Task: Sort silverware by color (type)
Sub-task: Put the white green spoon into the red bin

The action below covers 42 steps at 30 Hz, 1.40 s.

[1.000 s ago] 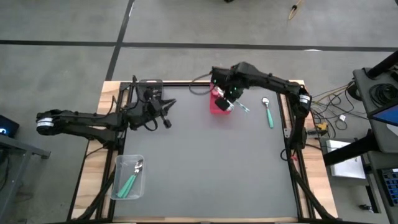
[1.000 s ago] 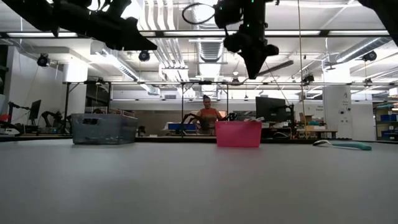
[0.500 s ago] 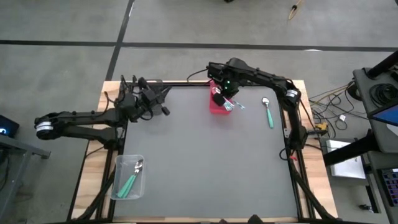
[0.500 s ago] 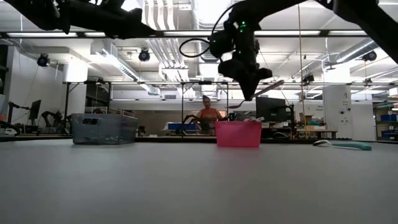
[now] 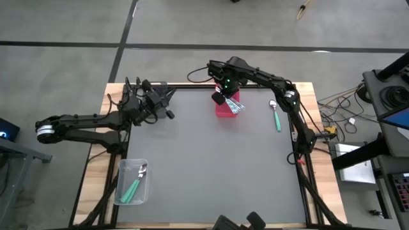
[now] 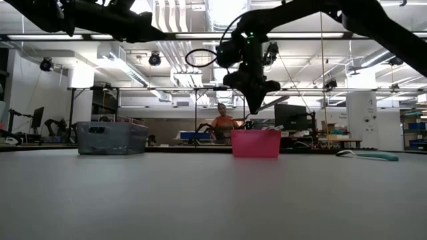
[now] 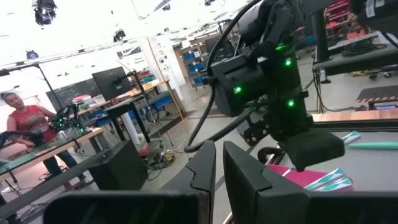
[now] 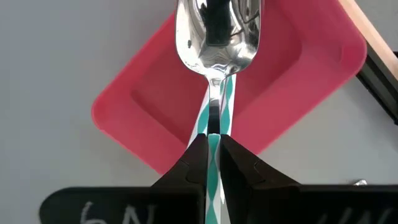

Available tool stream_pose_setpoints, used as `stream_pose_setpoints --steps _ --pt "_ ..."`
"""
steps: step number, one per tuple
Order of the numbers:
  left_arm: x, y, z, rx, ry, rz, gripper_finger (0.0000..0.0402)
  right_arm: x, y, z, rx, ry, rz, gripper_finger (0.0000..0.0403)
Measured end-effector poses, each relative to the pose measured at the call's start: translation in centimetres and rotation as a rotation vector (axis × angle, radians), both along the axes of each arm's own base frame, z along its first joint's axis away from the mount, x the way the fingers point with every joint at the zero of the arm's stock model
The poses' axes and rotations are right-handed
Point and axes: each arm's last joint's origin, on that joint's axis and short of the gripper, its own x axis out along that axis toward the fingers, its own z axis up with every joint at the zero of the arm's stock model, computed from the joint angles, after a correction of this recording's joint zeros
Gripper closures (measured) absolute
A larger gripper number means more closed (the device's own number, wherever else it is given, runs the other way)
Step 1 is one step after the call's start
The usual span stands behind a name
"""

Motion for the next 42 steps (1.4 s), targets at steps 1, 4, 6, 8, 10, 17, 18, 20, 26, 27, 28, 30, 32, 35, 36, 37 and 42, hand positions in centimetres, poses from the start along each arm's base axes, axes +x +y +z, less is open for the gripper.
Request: stream_pose_setpoints --steps 1,4,6,8,10,17,18,20,26,27,28,30,32,35,36,37,42 --pt "0.0 0.0 0.0 0.0 0.0 0.0 0.0388 0.1 -0.2 -0.1 0.003 0.003 -0.001 0.039" --pt "0.0 0.0 0.0 0.0 0.0 0.0 0.0388 0.4 -0.5 -0.6 0.016 0.015 0.009 0.039" --pt "0.0 0.0 0.0 0.0 0.0 0.0 0.0388 0.6 -0.7 -1.0 0.02 0.019 0.014 0.039" --pt "0.0 0.0 0.0 0.0 0.0 0.001 0.0388 0.6 -0.7 -1.1 0.023 0.022 0.013 0.039" --pt "0.0 0.0 0.0 0.003 0.003 0.001 0.0388 0.5 -0.8 -1.1 0.025 0.025 0.011 0.039" --pt "0.0 0.0 0.0 0.01 0.01 0.003 0.0388 0.3 -1.1 -1.1 0.024 0.024 -0.001 0.039" --pt "0.0 0.0 0.0 0.01 0.011 0.003 0.0388 0.3 -1.1 -1.1 0.023 0.023 -0.002 0.039" --pt "0.0 0.0 0.0 0.01 0.011 0.003 0.0388 0.3 -1.2 -1.1 0.021 0.023 -0.009 0.039" --pt "0.0 0.0 0.0 0.01 0.011 0.003 0.0388 0.0 -1.9 -1.2 0.002 0.025 -0.039 0.039" --pt "0.0 0.0 0.0 0.01 0.011 0.003 0.0388 -0.1 -2.0 -1.3 0.003 0.026 -0.048 0.039" --pt "0.0 0.0 0.0 0.01 0.011 0.003 0.0388 -0.1 -2.2 -1.4 0.004 0.027 -0.059 0.039" --pt "0.0 0.0 0.0 0.01 0.011 0.003 0.0388 0.0 -2.4 -1.7 0.003 0.025 -0.07 0.039" --pt "0.0 0.0 0.0 0.01 0.011 0.003 0.0388 0.2 -2.7 -2.3 0.001 0.023 -0.072 0.039" --pt "0.0 0.0 0.0 0.01 0.011 0.003 0.0388 0.6 -2.9 -3.4 0.016 0.041 -0.072 0.039" --pt "0.0 0.0 0.0 0.01 0.012 0.003 0.0388 0.7 -2.9 -3.7 0.021 0.048 -0.074 0.039" --pt "0.0 0.0 -0.1 0.01 0.013 0.003 0.0388 0.7 -3.0 -4.1 0.026 0.057 -0.074 0.039" --pt "0.0 0.0 -0.1 0.009 0.016 0.003 0.0388 0.8 -3.1 -4.8 0.038 0.077 -0.072 0.039"
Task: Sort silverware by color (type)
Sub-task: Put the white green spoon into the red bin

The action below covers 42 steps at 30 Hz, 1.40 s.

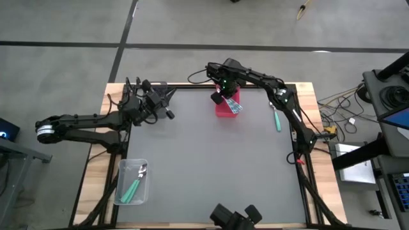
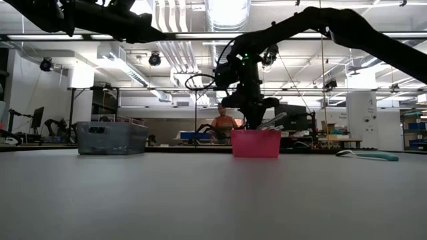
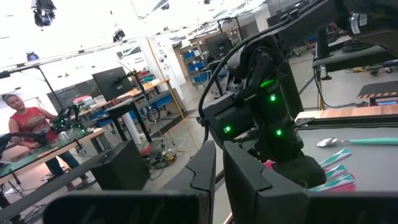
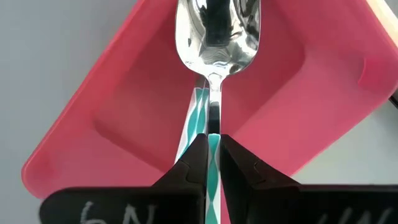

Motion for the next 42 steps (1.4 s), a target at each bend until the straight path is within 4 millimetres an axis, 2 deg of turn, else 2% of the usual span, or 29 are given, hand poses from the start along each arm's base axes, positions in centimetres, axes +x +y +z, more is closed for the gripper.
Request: stream_pose_setpoints --steps 42 --pt "0.0 -0.01 0.01 0.0 0.0 -0.001 0.0388 -0.1 -0.54 -0.56 -0.007 -0.007 -0.034 0.039"
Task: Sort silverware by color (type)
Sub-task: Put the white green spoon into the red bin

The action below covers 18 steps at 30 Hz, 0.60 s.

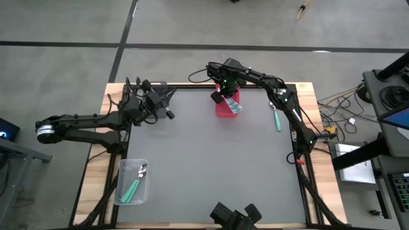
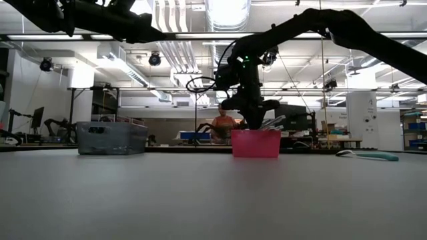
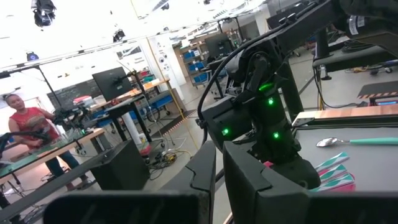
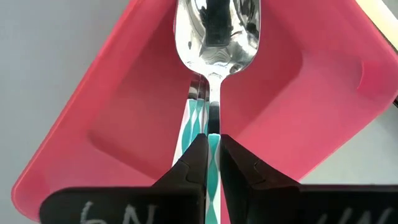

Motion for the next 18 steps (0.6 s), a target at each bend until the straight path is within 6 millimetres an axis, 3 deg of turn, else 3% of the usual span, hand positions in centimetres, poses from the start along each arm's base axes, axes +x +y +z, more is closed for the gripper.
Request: stream_pose_setpoints --steps 10,18 --pt "0.0 0.0 0.0 0.0 0.0 0.0 0.0388 0.0 0.0 -0.7 0.002 0.002 -0.007 0.0389" --pt "0.0 0.0 0.0 0.0 0.0 0.0 0.0388 0.1 -0.1 -1.1 -0.001 -0.003 0.0 0.0359"
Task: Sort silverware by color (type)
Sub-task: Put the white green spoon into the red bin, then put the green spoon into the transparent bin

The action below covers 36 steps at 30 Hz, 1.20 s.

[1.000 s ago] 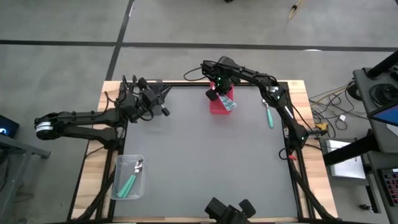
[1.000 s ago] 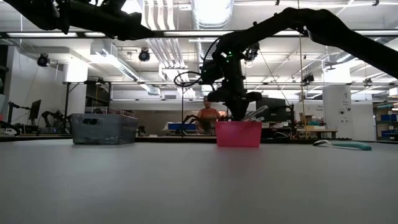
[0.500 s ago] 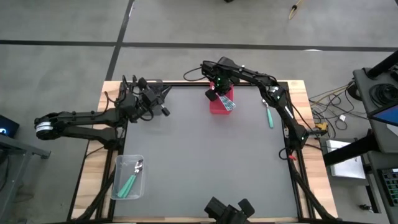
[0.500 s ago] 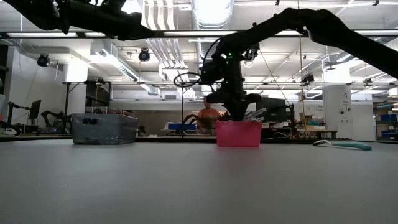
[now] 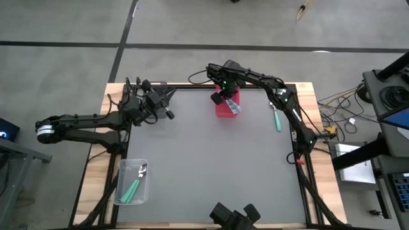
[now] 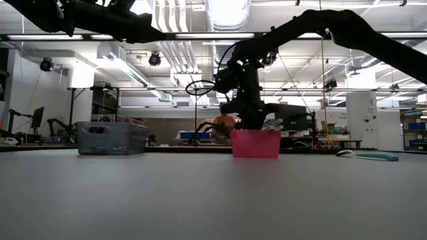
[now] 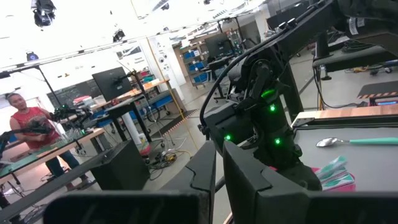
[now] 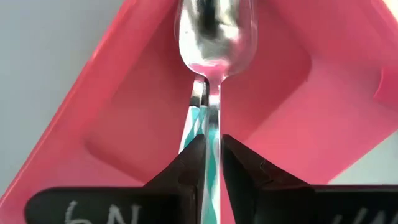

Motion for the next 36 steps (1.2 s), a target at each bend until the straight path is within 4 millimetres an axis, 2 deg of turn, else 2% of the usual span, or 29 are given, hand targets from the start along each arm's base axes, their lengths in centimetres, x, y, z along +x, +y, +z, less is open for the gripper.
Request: stream_pose_setpoints --steps 11,17,22,29,36 --pt "0.0 0.0 0.0 0.0 0.0 0.0 0.0388 -0.1 0.0 0.2 -0.002 -0.003 0.027 0.0355" --pt "0.0 0.0 0.0 0.0 0.0 0.0 0.0388 -0.2 0.2 1.9 -0.024 -0.034 0.044 0.0353" --pt "0.0 0.0 0.0 0.0 0.0 0.0 0.0388 -0.3 0.2 3.1 -0.039 -0.053 0.053 0.0336" --pt "0.0 0.0 -0.3 -0.011 0.026 -0.001 0.0388 -0.8 1.2 6.8 -0.121 -0.147 0.143 0.0312" --pt "-0.2 -0.1 -0.9 -0.084 0.07 -0.005 0.0388 -0.3 1.6 10.8 -0.305 -0.334 0.304 0.0325"
